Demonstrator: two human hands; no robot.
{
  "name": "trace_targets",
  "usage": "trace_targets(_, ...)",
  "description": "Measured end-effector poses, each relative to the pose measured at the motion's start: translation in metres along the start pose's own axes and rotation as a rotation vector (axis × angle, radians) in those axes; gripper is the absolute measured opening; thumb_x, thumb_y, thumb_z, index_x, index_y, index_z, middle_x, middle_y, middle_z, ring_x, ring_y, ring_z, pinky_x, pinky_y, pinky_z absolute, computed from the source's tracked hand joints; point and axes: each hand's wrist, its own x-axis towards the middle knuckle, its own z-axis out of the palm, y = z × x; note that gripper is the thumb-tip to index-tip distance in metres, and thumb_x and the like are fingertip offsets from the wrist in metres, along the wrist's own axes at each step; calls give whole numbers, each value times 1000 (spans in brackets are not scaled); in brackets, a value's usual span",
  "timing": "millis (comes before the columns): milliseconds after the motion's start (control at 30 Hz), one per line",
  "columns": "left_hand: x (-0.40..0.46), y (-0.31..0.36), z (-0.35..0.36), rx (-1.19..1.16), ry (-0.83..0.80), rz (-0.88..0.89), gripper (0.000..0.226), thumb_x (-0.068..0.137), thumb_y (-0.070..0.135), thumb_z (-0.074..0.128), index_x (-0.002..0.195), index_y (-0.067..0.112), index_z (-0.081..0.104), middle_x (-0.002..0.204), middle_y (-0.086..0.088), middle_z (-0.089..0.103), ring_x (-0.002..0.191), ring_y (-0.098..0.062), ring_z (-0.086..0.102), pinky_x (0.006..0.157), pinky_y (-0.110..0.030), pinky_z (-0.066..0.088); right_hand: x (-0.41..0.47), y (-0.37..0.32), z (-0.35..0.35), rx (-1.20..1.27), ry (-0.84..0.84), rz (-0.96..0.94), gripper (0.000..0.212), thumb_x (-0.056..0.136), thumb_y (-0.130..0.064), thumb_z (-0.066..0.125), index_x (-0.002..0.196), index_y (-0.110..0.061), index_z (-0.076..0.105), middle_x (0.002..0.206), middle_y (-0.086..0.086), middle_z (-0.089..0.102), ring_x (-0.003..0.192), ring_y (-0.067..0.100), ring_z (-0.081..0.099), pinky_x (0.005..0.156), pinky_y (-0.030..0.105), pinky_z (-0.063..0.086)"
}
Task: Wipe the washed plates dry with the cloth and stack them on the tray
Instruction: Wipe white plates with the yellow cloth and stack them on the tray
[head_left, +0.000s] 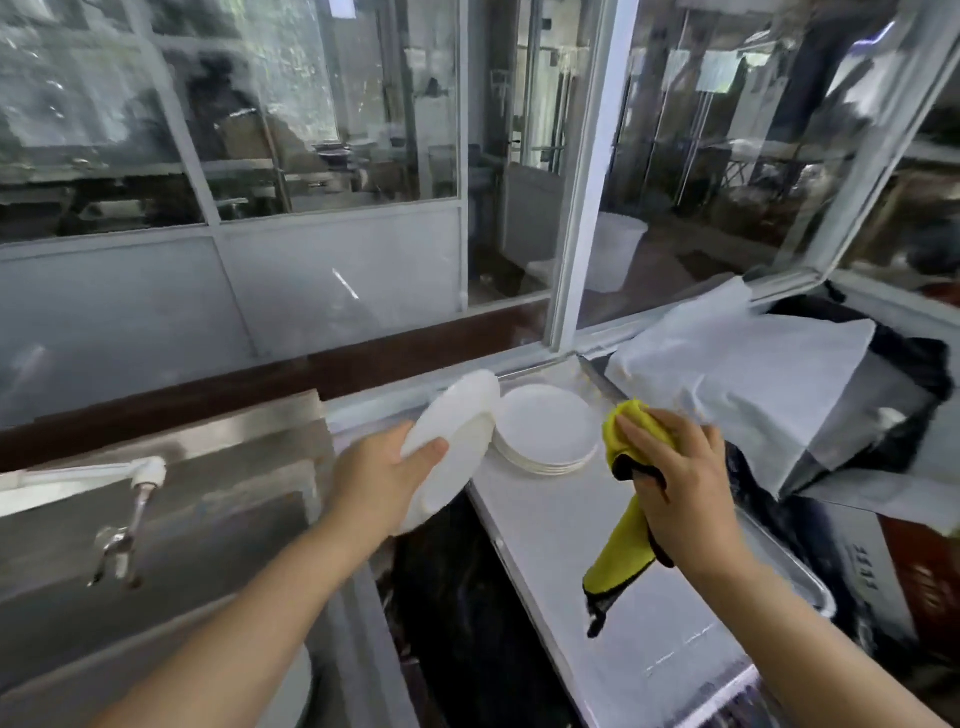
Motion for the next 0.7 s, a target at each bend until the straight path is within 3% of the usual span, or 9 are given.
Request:
trace_targets(167, 47, 12, 104, 504, -92, 265, 23, 93, 40, 52, 85, 22, 64, 75, -3, 66, 74, -27, 63, 58, -34, 40, 8, 86, -2, 13, -61, 57, 46, 69, 4, 54, 110, -6, 71, 115, 21, 60, 95, 45, 49, 81, 40, 35)
trace_targets(233, 64, 11, 135, 668, -136, 389, 19, 95, 37, 52, 86, 23, 63, 75, -1, 65, 72, -25, 63, 57, -32, 46, 11, 110, 2, 28, -75, 79, 45, 68, 5, 54, 109, -6, 72, 114, 20, 61, 95, 44, 50, 81, 39, 35)
trace_targets(300, 80, 10, 163, 800, -184, 498, 20, 83, 31, 71, 70, 21, 60, 61, 1, 61, 56, -20, 61, 44, -26, 45, 14, 129, 8, 44, -79, 99, 46, 67, 5, 54, 108, -7, 72, 113, 19, 61, 93, 41, 49, 81, 38, 33)
trace_targets(400, 104, 1, 200, 937, -199, 592, 36, 57, 25, 92, 53, 19, 56, 44, 6, 50, 36, -14, 48, 32, -16, 22, 16, 153, 19, 78, -78, 116, 50, 66, 6, 51, 108, -13, 72, 113, 16, 61, 91, 34, 47, 82, 30, 32)
trace_targets(467, 117, -11, 220, 975, -202, 631, 32, 56, 24, 92, 57, 17, 60, 47, 5, 51, 38, -15, 49, 33, -15, 23, 16, 165, 27, 103, -82, 121, 49, 71, 0, 47, 111, -22, 65, 115, 13, 60, 91, 29, 45, 85, 23, 30)
trace_targets(567, 130, -28, 242, 1001, -210, 709, 27, 59, 23, 90, 77, 14, 72, 64, 2, 64, 50, -17, 59, 33, -19, 37, 15, 179, 38, 119, -96, 141, 46, 74, -10, 43, 114, -29, 58, 116, 10, 59, 93, 24, 41, 87, 21, 29)
trace_targets(700, 141, -40, 262, 1008, -156, 778, 67, 35, 13, 93, 98, 13, 69, 87, -1, 73, 66, -18, 68, 42, -23, 49, 15, 192, 51, 126, -122, 154, 47, 76, -14, 42, 117, -31, 56, 118, 2, 55, 92, 22, 41, 85, 20, 31)
